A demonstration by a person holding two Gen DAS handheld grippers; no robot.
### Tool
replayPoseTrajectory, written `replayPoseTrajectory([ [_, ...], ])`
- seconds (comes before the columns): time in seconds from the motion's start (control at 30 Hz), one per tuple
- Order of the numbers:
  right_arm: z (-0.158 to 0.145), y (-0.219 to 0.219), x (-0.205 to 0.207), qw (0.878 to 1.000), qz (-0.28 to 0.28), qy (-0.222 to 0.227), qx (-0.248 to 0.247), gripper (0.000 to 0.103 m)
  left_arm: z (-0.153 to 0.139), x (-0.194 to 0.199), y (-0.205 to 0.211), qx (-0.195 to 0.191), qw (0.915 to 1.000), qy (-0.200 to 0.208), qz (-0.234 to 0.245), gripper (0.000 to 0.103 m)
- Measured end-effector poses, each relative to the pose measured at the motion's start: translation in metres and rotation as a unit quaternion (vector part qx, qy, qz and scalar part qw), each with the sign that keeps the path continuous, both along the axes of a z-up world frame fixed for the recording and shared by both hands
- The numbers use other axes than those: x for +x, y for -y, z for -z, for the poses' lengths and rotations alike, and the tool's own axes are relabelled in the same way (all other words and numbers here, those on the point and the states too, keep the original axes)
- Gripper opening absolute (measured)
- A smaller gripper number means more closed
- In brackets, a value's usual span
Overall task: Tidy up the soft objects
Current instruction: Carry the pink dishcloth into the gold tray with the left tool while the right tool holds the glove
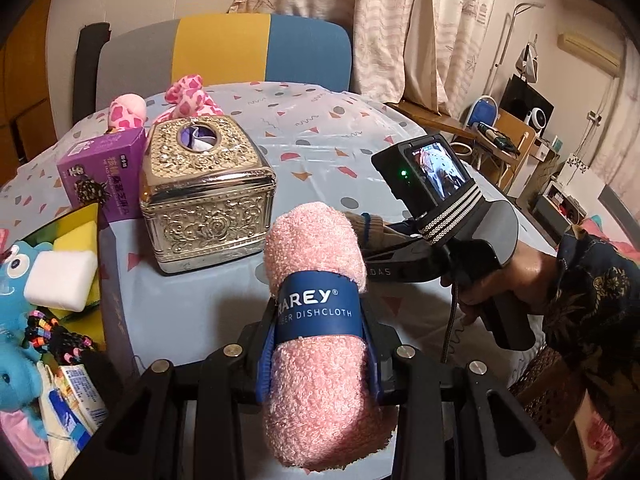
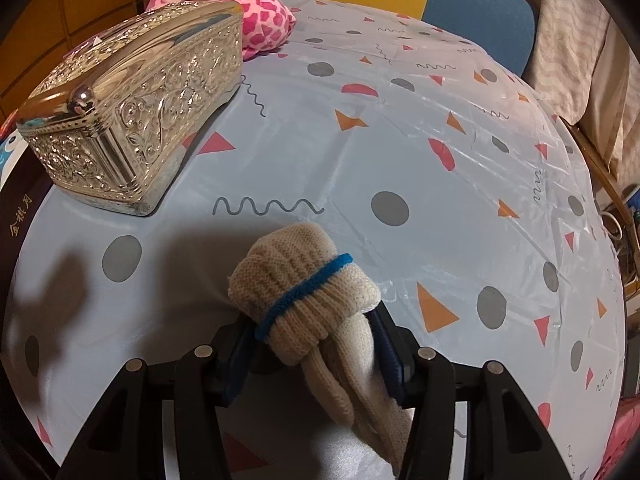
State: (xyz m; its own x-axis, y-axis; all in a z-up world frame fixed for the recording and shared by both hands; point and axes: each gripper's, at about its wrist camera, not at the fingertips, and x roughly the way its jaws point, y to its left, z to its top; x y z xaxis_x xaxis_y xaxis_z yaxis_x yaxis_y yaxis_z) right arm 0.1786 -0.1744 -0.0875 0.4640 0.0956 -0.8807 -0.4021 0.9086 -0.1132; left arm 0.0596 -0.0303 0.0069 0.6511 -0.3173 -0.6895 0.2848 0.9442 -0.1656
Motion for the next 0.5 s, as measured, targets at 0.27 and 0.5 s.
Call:
replayPoseTrajectory([
  [0.27,-0.006,0.003,-0.004,1.000,-0.007,-0.001,-0.008,0.054,-0.010,-0.010,-0.021,0.002,0.9998,0.007,-0.021,0.036],
  [0.5,-0.008,0.003,-0.006,1.000,-0.009,0.002,-0.010,0.054,-0.017,-0.015,-0.062,-0.022,0.9984,-0.002,-0.051,0.036],
])
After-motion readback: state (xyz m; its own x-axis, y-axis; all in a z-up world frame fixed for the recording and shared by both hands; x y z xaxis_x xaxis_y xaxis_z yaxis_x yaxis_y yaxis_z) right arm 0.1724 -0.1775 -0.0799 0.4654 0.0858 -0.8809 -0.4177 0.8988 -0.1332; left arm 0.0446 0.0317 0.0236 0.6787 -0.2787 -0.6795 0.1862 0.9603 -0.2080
